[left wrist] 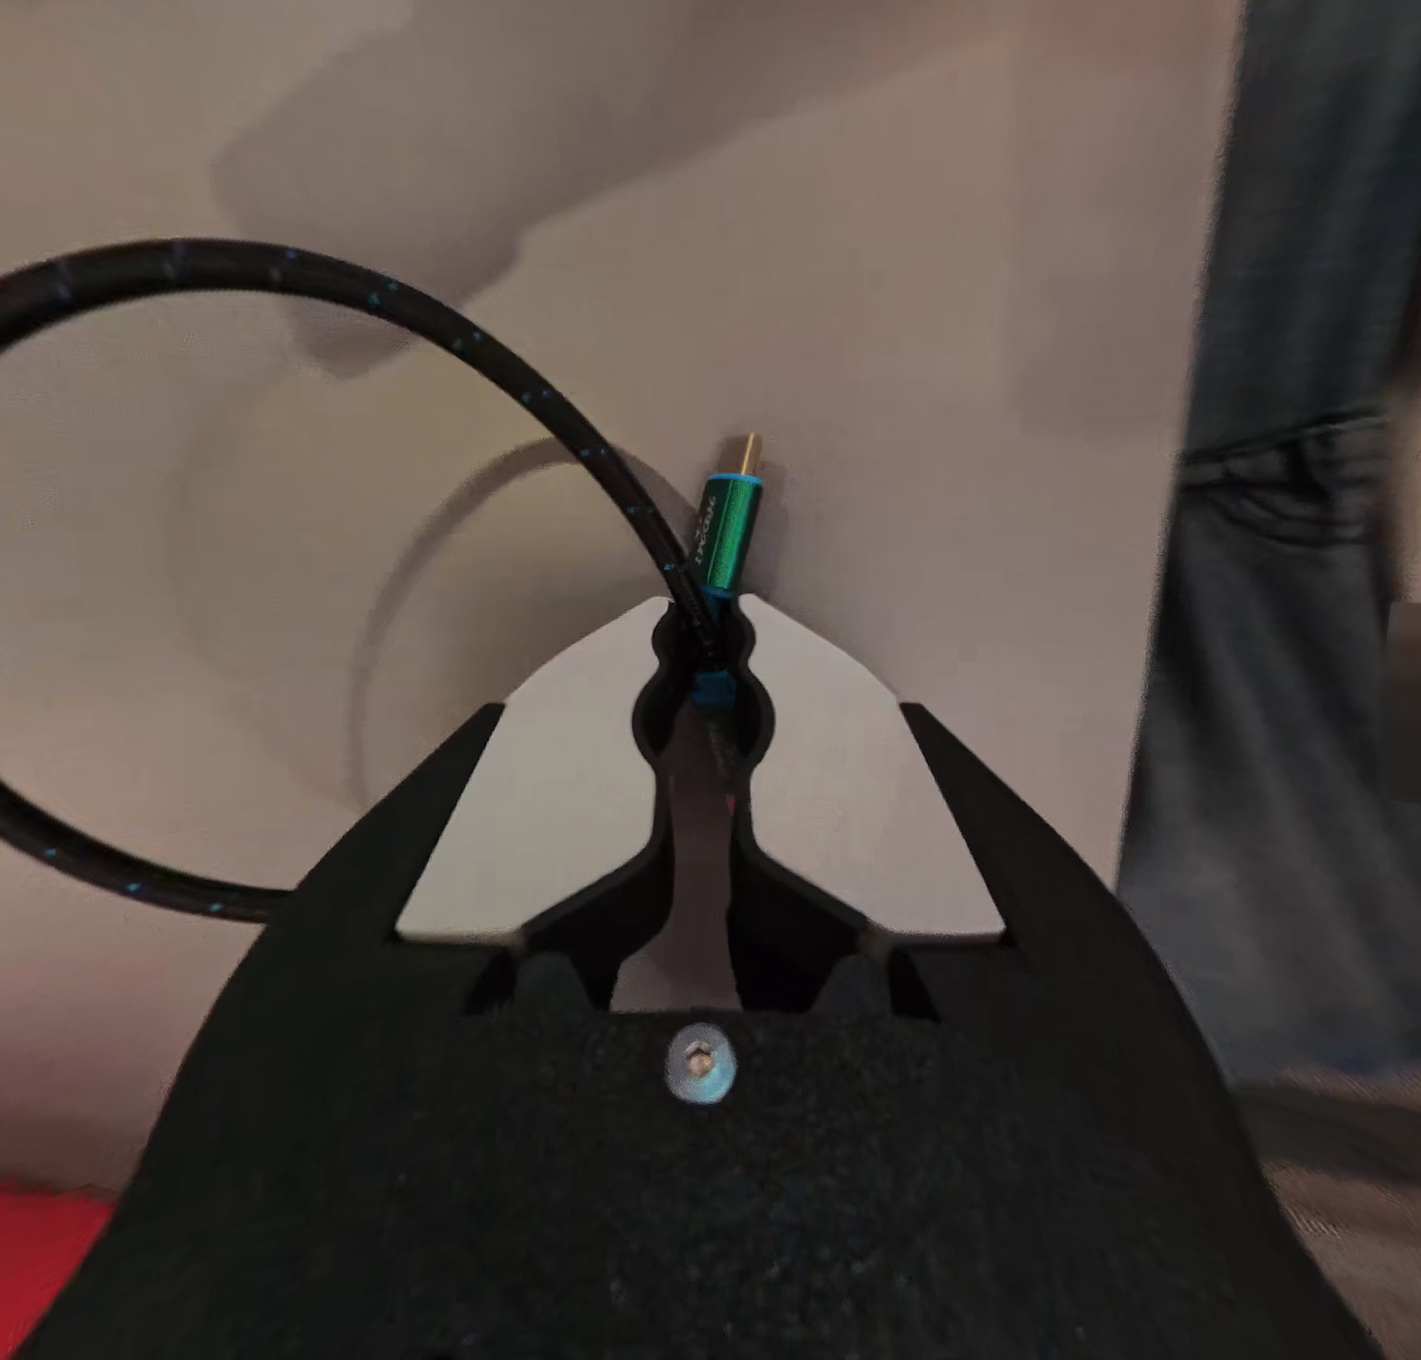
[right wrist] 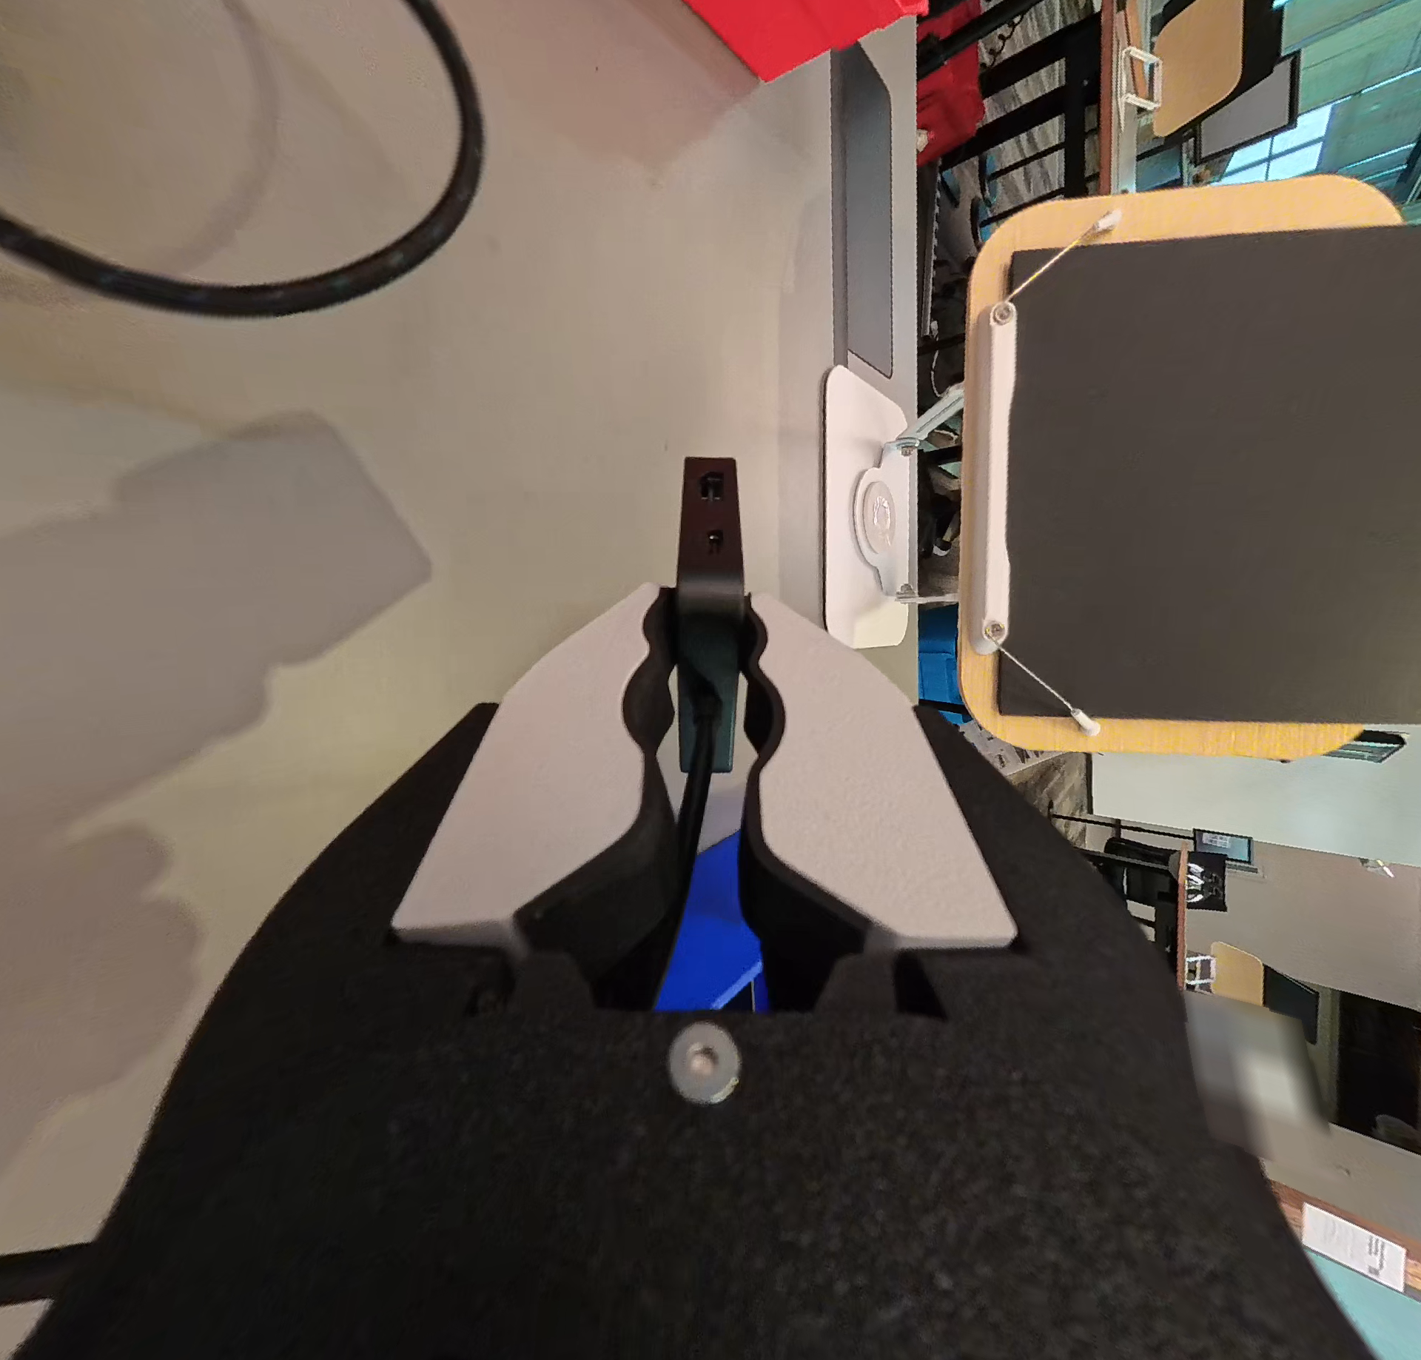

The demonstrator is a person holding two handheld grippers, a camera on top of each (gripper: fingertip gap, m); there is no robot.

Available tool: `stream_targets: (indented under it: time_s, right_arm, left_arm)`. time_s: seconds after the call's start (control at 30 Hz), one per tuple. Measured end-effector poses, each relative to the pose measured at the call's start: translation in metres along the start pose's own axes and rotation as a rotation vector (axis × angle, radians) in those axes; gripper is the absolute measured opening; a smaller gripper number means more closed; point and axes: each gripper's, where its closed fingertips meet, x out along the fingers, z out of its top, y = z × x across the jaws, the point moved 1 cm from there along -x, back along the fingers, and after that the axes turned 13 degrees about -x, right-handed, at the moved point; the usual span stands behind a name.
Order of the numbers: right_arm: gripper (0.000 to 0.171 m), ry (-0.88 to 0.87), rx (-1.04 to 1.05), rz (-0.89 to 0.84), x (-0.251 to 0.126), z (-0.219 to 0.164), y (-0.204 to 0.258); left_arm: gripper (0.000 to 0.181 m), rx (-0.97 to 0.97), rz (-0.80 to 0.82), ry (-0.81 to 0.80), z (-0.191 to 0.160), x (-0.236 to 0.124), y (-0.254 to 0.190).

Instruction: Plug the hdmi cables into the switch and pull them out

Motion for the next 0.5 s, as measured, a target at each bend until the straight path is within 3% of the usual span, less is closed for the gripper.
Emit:
stream_targets:
  time_s: [0.27,0.37,0.5]
  right_arm:
    - [0.015,0.061,-0.094,-0.052,0.007,0.018,-0.002]
    - [0.015,0.112,-0.144,-0.07,0.012,0.023,0.0]
    - [0.015,0.146,-0.157,-0.099,0.014,0.029,-0.002]
  left_arm:
    - [0.01,-0.168,0.336,-0.099,0.052,-0.065,0.075]
    - [0.01,-0.177,0.358,-0.113,0.084,-0.088,0.094]
    - [0.01,-0.151,0.367,-0.038,0.103,-0.088,0.11]
